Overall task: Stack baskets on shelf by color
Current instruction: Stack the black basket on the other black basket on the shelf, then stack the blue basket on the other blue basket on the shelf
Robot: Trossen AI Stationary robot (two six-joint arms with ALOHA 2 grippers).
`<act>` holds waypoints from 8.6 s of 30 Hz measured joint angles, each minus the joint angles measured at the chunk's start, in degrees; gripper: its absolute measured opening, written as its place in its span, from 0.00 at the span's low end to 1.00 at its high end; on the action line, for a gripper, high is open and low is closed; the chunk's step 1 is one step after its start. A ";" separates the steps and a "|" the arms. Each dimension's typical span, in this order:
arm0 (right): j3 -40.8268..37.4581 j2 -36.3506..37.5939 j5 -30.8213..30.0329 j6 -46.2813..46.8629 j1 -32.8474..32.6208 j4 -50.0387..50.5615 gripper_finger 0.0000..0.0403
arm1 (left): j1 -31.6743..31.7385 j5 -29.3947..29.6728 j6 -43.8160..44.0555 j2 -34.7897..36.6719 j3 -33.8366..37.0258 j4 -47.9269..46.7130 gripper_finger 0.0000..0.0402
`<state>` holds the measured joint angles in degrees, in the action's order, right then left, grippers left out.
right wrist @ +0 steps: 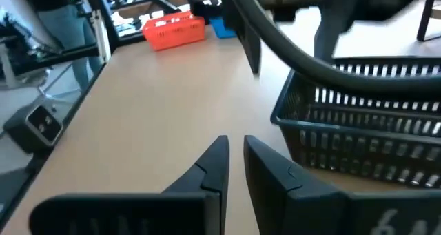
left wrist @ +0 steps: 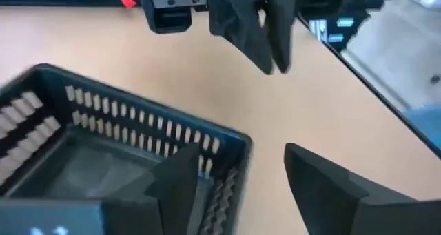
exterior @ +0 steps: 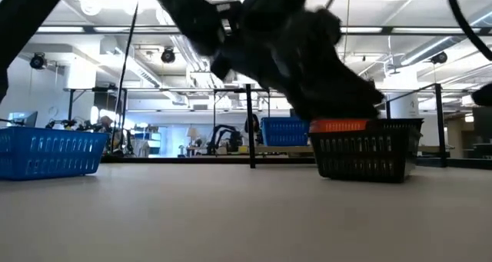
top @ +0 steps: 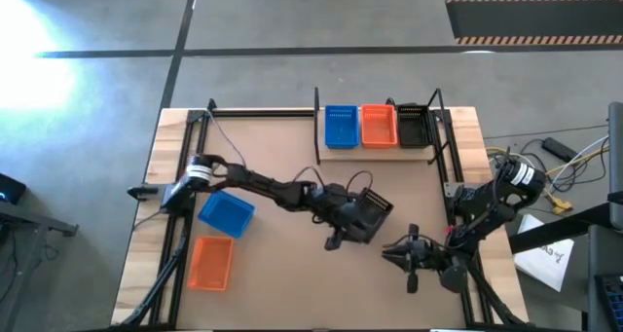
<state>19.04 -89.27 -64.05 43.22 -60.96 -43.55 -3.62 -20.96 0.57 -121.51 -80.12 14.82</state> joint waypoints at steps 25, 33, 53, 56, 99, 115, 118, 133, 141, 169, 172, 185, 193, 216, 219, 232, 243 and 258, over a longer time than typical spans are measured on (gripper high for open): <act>32.97 6.89 30.54 -0.73 28.21 68.20 0.37 | 0.15 30.03 15.69 16.85 45.52 38.28 0.51; 41.86 -1.55 38.77 -3.31 34.54 76.19 0.43 | 0.13 30.18 14.49 15.80 45.20 39.02 0.51; 43.96 -3.35 45.86 -4.26 36.28 90.00 0.03 | -0.06 30.26 13.51 15.78 45.81 38.63 0.51; 42.10 3.15 46.09 -5.94 35.77 92.71 0.02 | -0.06 30.26 13.06 15.78 45.79 38.67 0.51; 45.03 14.45 47.12 -86.73 98.50 112.64 0.10 | -0.46 30.08 9.41 15.78 44.09 40.77 0.51; 36.22 31.29 62.43 -51.90 90.14 96.00 0.31 | -0.13 29.21 3.05 16.31 41.55 40.79 0.51; 28.74 35.98 61.60 -46.18 81.83 83.52 0.28 | -0.13 28.16 1.46 17.86 41.25 40.56 0.51; 36.47 34.65 35.68 -47.10 85.11 91.60 0.09 | -0.11 27.26 -2.17 20.79 41.78 39.64 0.51; 44.12 21.16 55.70 -53.96 116.29 90.69 0.03 | -0.30 27.24 0.72 20.50 41.29 40.33 0.51; 44.36 8.17 65.68 -62.38 116.71 83.71 0.02 | -0.92 27.15 3.55 20.50 41.25 40.29 0.51; 44.36 8.68 60.42 -59.11 116.67 83.87 0.02 | -0.91 27.15 3.55 20.50 41.25 40.29 0.51; 41.74 12.43 61.85 -53.57 112.36 96.67 0.02 | -0.87 27.26 2.88 20.50 41.21 40.47 0.51; 41.79 12.27 63.01 -53.19 107.35 91.08 0.02 | -0.87 27.26 3.16 20.50 41.16 40.42 0.51; 14.42 38.46 52.35 -37.61 70.08 51.73 0.02 | -2.58 32.31 3.84 41.21 40.01 -1.16 0.51; 5.73 37.92 46.13 -36.34 60.68 34.91 0.02 | -4.69 38.41 10.15 47.01 37.08 -21.17 0.51; -8.45 22.02 24.40 -32.64 41.44 -0.91 0.02 | -23.80 42.73 68.29 51.81 30.67 -61.90 0.51; -0.98 11.48 24.39 -31.45 34.03 -0.87 0.02 | -26.36 42.72 84.44 39.40 28.50 -76.81 0.44; 4.69 3.32 21.83 -34.35 30.98 0.06 0.02 | -26.49 43.43 84.45 42.14 25.11 -72.36 0.40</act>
<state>23.73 -85.96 -42.23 8.87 -29.98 -43.49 -30.11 22.48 85.01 -79.37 -55.01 -57.54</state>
